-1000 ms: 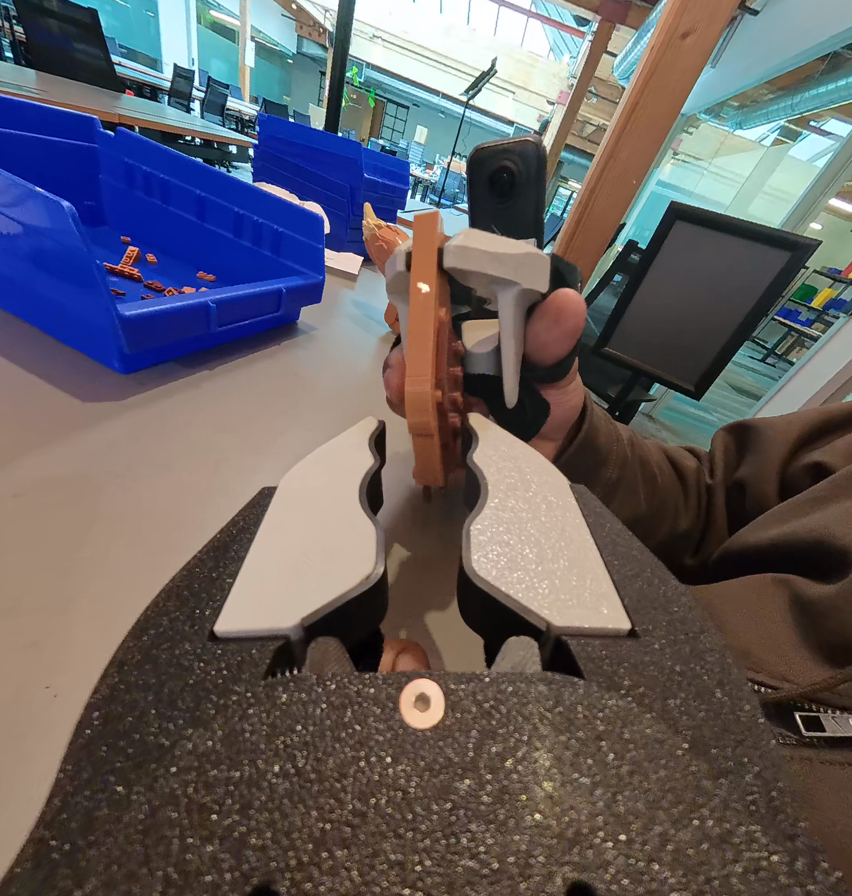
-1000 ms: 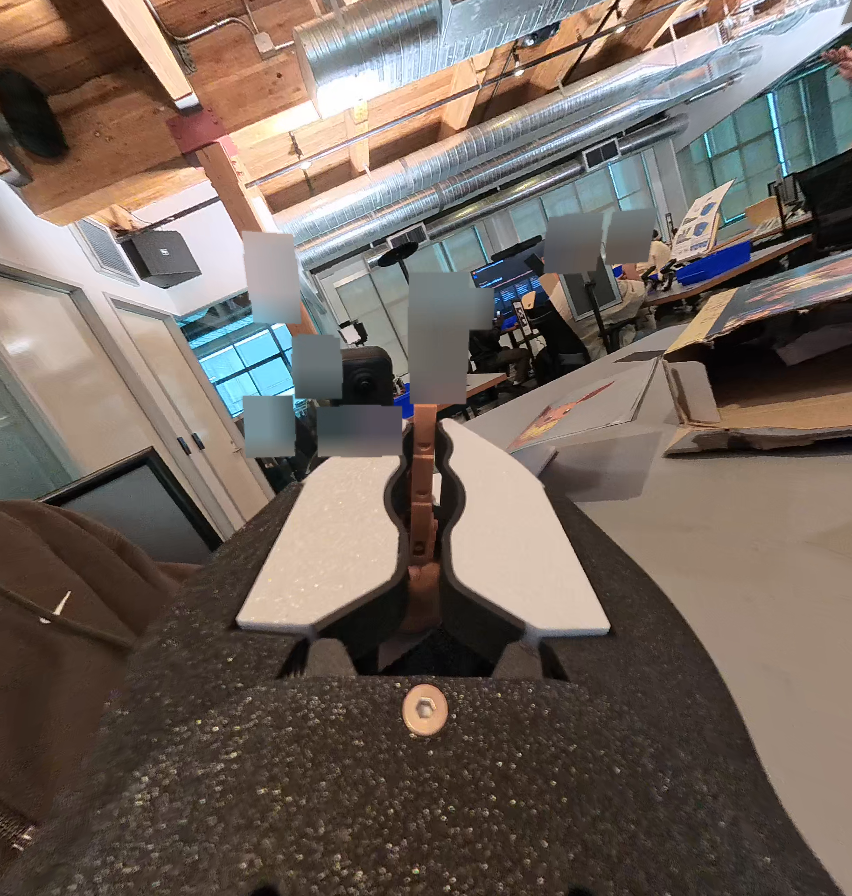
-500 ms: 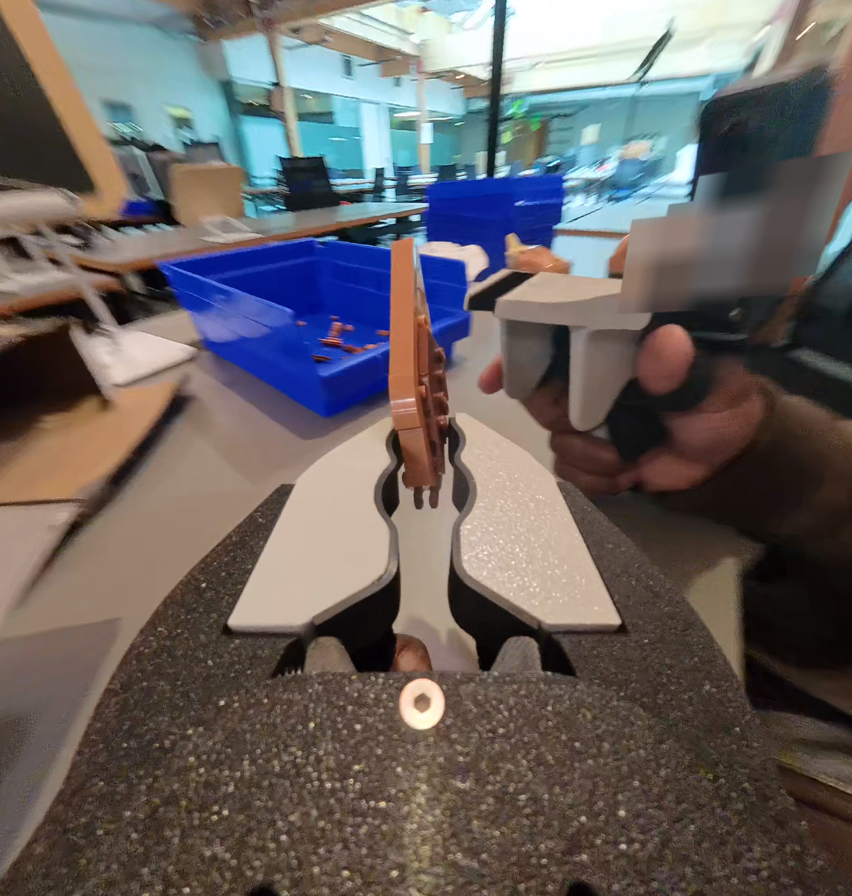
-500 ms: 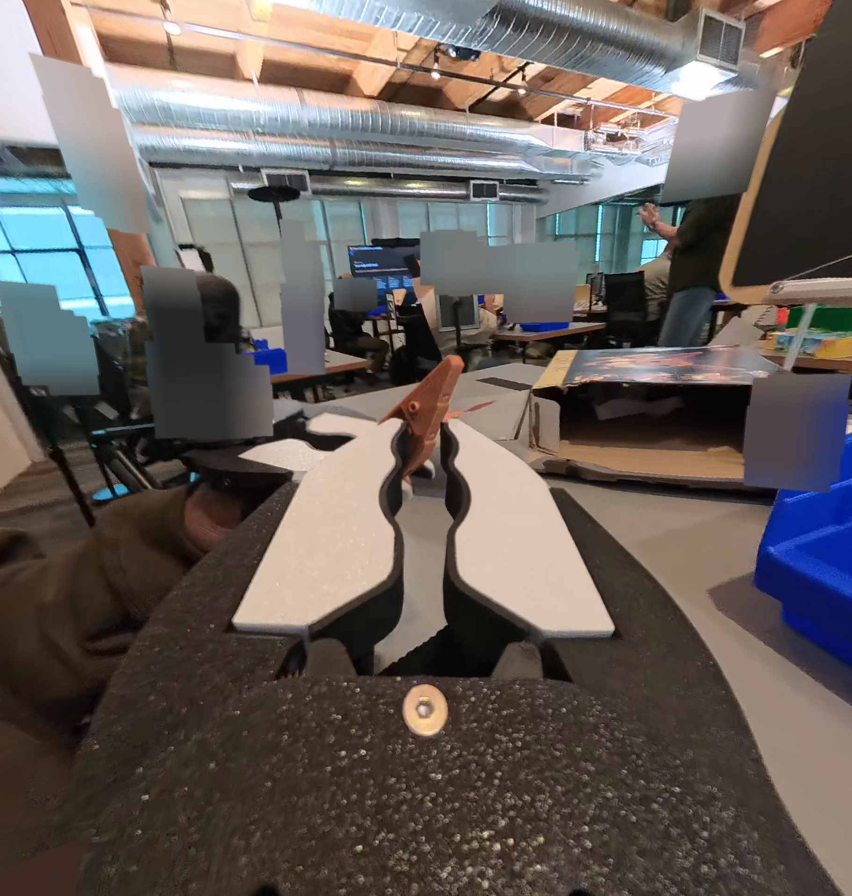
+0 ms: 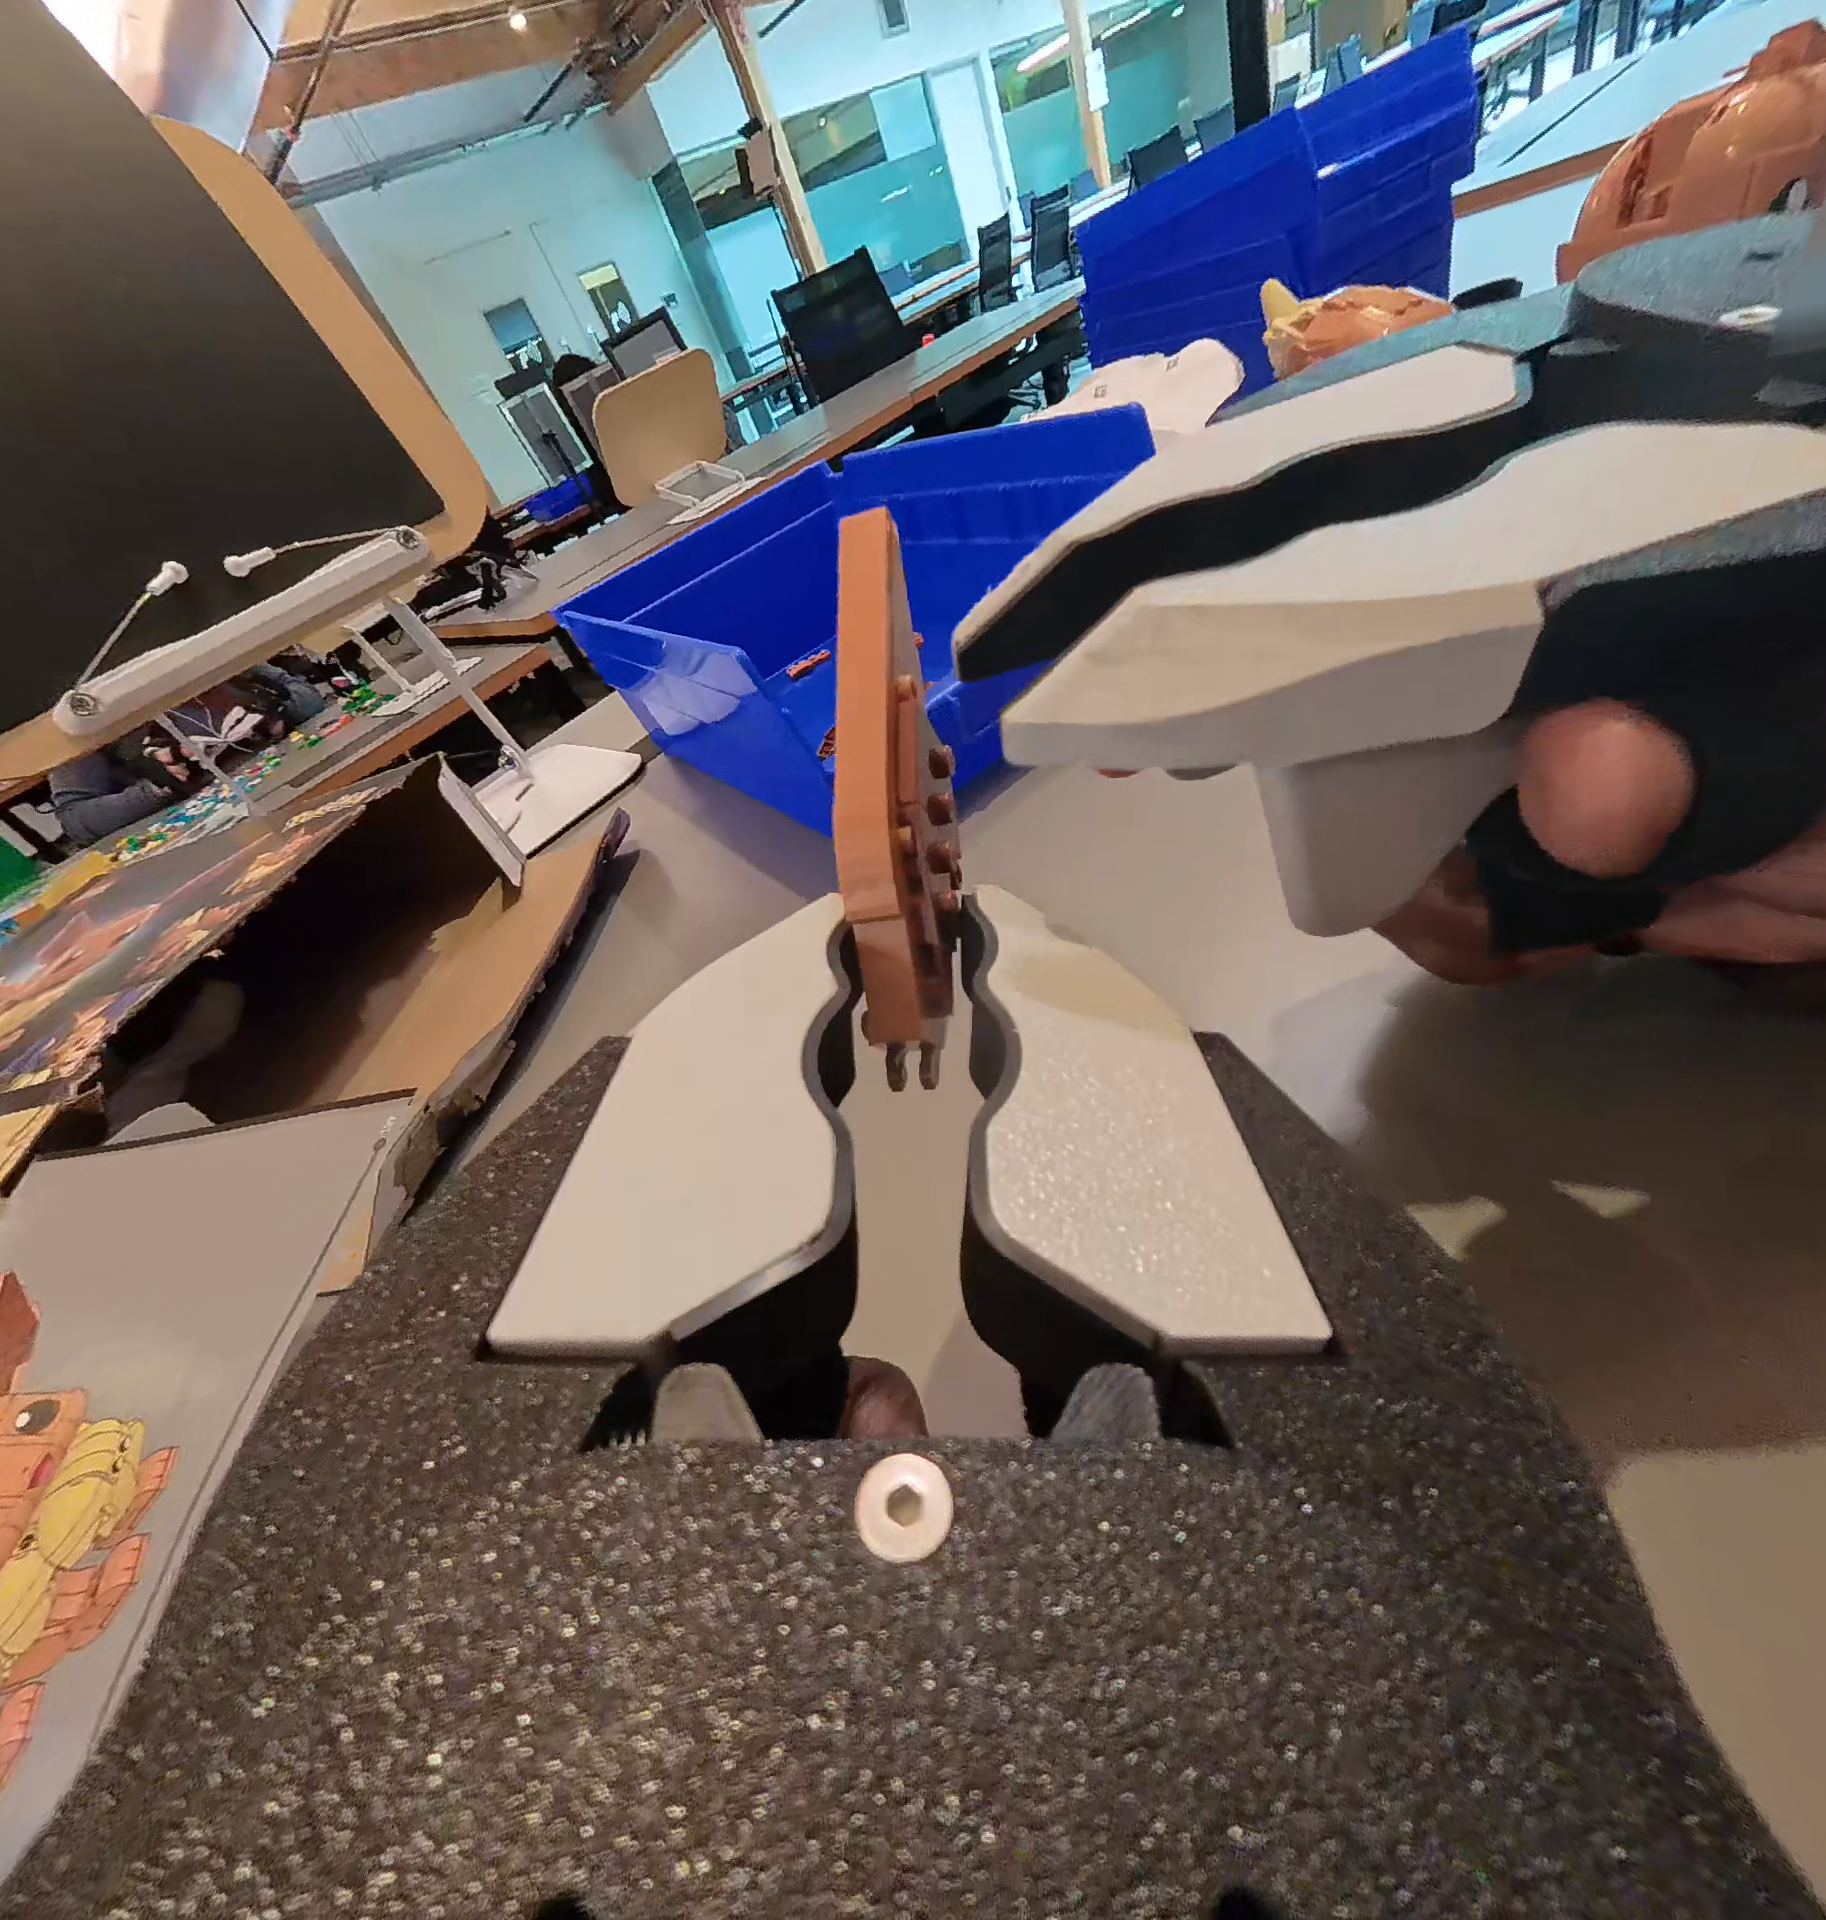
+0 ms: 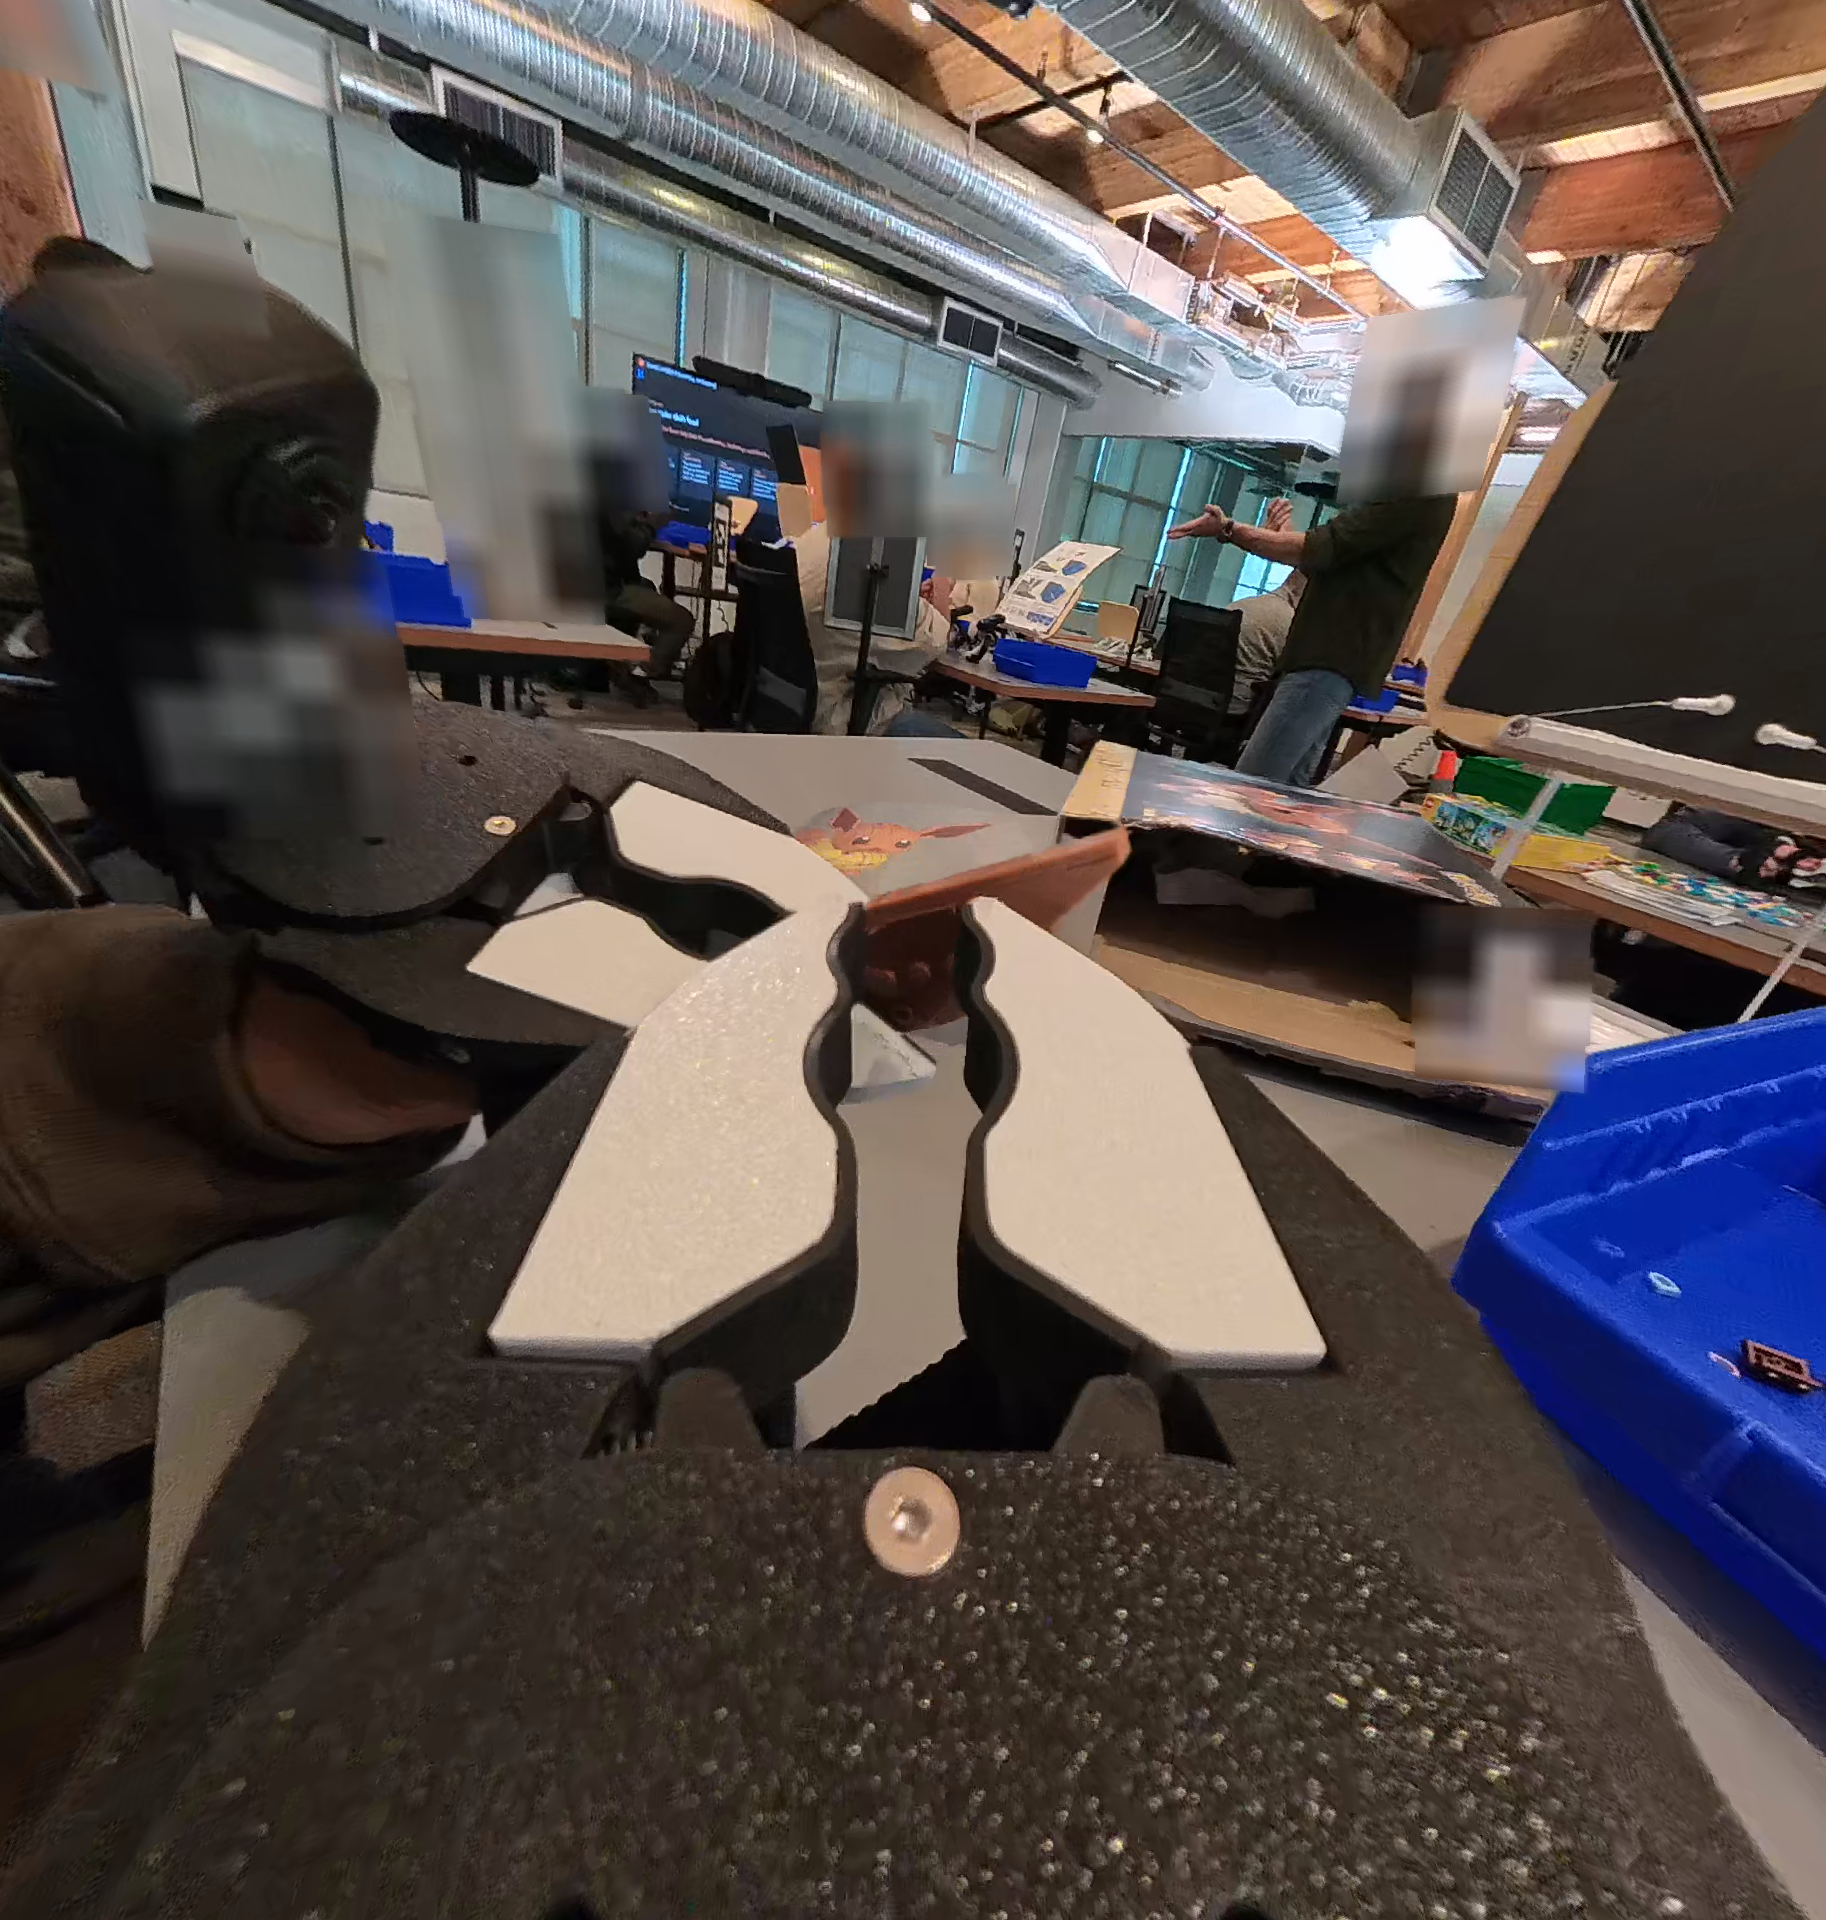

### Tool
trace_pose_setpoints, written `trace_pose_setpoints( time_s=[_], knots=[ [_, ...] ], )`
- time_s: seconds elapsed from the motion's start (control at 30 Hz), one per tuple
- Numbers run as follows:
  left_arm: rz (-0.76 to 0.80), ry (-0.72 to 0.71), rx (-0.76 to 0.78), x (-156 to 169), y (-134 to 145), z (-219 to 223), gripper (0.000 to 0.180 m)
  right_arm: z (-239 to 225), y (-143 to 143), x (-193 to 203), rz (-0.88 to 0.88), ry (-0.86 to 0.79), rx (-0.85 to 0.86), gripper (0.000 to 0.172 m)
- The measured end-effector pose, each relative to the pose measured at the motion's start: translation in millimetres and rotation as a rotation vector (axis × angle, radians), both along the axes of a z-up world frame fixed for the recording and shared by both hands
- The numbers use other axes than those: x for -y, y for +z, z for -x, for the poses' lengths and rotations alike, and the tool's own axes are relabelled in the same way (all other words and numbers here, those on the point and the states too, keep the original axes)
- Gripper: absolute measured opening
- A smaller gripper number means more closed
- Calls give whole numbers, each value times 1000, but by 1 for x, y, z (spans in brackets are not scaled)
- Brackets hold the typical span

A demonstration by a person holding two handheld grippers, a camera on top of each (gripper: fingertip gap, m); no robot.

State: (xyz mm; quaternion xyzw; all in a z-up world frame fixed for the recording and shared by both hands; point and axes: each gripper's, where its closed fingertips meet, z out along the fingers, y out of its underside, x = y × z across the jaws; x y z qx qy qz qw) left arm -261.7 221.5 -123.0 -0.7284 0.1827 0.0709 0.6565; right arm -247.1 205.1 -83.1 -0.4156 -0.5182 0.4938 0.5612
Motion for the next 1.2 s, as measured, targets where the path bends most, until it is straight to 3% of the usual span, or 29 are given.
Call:
trace_pose_setpoints(
  time_s=[0.43, 0.8, 1.03, 1.2],
  knots=[
    [-2, 43, -46, -2, -1, 1, 17, 8, -9, -7, -128, -166, 58, 20],
    [-9, 59, -66, -2, 0, 0, 17, 9, -9, -10, -101, -195, 59, 23],
    [-33, 60, -127, 0, 3, -2, 17, 9, -10, -10, -50, -167, 57, 23],
    [3, 85, -147, 0, -3, 4, 16, 6, -10, -4, 46, -47, 58, 16]
  ],
)
